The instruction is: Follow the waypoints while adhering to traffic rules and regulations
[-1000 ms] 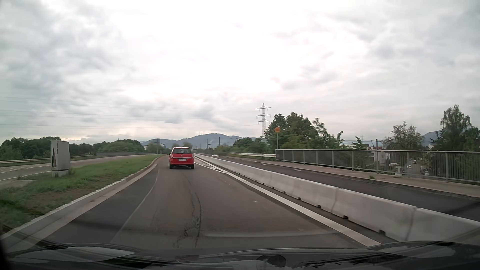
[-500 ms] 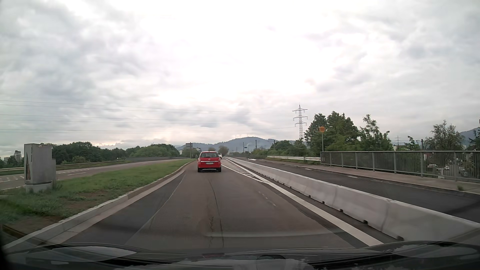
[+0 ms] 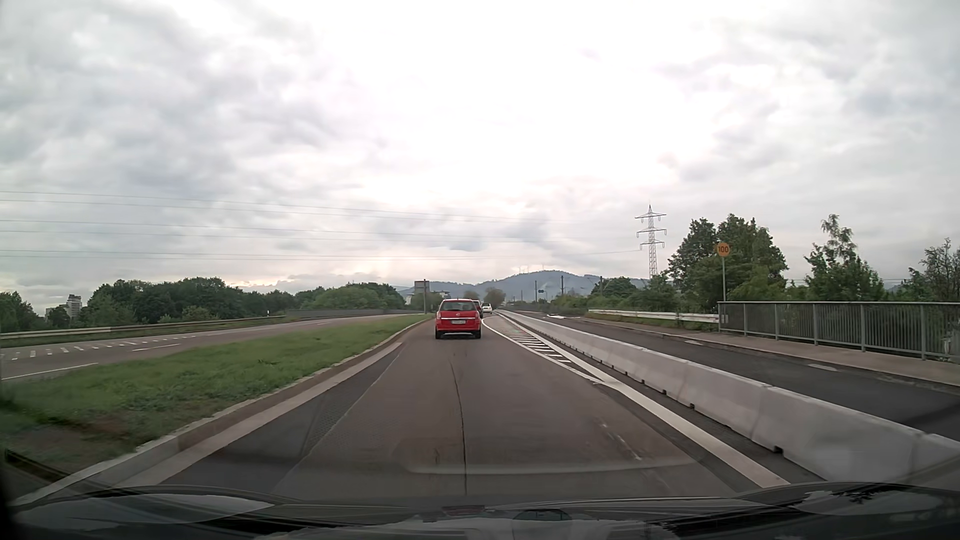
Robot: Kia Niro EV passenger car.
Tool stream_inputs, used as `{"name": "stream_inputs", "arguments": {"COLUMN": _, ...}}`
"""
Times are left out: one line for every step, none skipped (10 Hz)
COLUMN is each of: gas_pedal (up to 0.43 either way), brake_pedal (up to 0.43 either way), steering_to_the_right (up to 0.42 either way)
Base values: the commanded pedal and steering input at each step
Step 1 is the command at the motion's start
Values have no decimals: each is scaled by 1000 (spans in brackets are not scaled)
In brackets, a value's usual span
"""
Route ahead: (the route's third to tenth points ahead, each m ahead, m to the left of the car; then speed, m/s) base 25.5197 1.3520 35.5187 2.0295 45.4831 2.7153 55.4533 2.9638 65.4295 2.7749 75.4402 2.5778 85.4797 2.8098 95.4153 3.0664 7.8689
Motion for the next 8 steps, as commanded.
{"name": "stream_inputs", "arguments": {"gas_pedal": 138, "brake_pedal": 0, "steering_to_the_right": -49}}
{"name": "stream_inputs", "arguments": {"gas_pedal": 138, "brake_pedal": 0, "steering_to_the_right": -45}}
{"name": "stream_inputs", "arguments": {"gas_pedal": 150, "brake_pedal": 0, "steering_to_the_right": -43}}
{"name": "stream_inputs", "arguments": {"gas_pedal": 150, "brake_pedal": 0, "steering_to_the_right": -42}}
{"name": "stream_inputs", "arguments": {"gas_pedal": 157, "brake_pedal": 0, "steering_to_the_right": -41}}
{"name": "stream_inputs", "arguments": {"gas_pedal": 169, "brake_pedal": 0, "steering_to_the_right": -36}}
{"name": "stream_inputs", "arguments": {"gas_pedal": 169, "brake_pedal": 0, "steering_to_the_right": -27}}
{"name": "stream_inputs", "arguments": {"gas_pedal": 169, "brake_pedal": 0, "steering_to_the_right": -20}}
